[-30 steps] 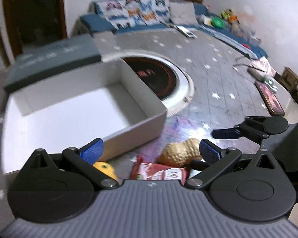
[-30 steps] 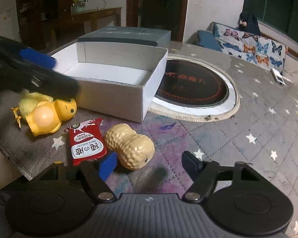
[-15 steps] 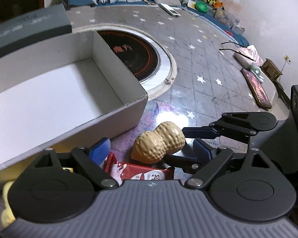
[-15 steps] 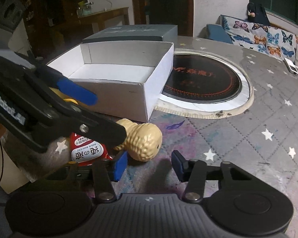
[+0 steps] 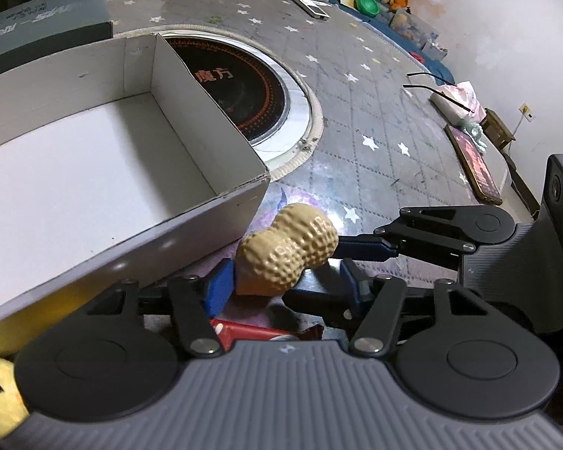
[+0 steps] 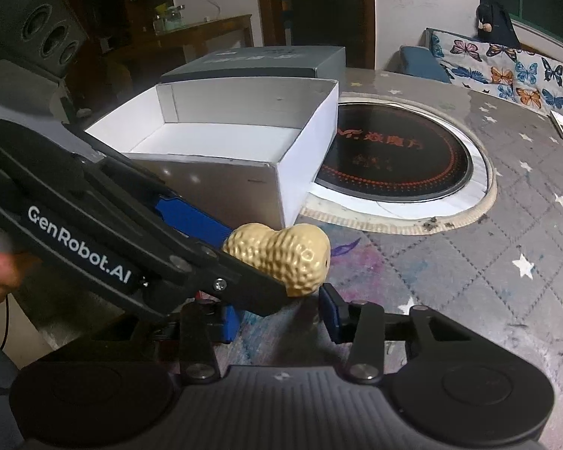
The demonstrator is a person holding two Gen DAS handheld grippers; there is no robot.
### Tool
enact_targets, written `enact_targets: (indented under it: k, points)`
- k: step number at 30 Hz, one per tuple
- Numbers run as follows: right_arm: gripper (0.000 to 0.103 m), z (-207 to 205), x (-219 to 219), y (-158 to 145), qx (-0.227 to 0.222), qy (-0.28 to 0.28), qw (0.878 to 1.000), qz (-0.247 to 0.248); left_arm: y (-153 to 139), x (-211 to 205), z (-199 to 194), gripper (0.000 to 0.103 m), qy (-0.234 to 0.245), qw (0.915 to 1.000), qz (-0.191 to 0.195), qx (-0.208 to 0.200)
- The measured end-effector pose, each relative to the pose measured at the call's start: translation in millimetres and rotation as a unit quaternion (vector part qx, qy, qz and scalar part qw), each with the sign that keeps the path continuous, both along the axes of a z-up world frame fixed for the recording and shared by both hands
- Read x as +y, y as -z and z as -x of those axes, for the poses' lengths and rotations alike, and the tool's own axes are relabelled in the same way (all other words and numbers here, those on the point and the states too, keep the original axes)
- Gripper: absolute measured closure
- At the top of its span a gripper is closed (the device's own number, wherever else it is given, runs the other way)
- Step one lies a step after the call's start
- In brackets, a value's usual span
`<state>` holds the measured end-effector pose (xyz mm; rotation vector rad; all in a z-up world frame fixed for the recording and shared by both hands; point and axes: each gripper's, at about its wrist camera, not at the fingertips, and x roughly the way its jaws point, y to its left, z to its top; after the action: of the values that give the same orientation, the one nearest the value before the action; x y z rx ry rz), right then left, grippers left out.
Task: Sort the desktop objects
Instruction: 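Grasp the peanut-shaped toy with the left gripper and lift it, then carry the peanut toy over the white box and open the left gripper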
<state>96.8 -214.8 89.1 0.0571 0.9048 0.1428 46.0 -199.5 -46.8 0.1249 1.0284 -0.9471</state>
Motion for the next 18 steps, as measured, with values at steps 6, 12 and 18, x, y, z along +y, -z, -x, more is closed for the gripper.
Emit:
enact_targets:
  k: [6,12,18]
  points:
    - [0.060,3,3,-11,-0.004,-0.001,1.000,0.011,-26,10,11,0.045,-0.002,0.9996,0.022,-0.017]
    - [0.060,4,11,-49,-0.040,-0.013,0.999,0.030,-66,25,14,0.045,-0.023,0.9969,0.048,-0.057]
    - [0.060,-32,24,-76,-0.082,-0.043,0.995,0.044,-76,45,-24,0.045,-0.074,0.9934,0.049,-0.073]
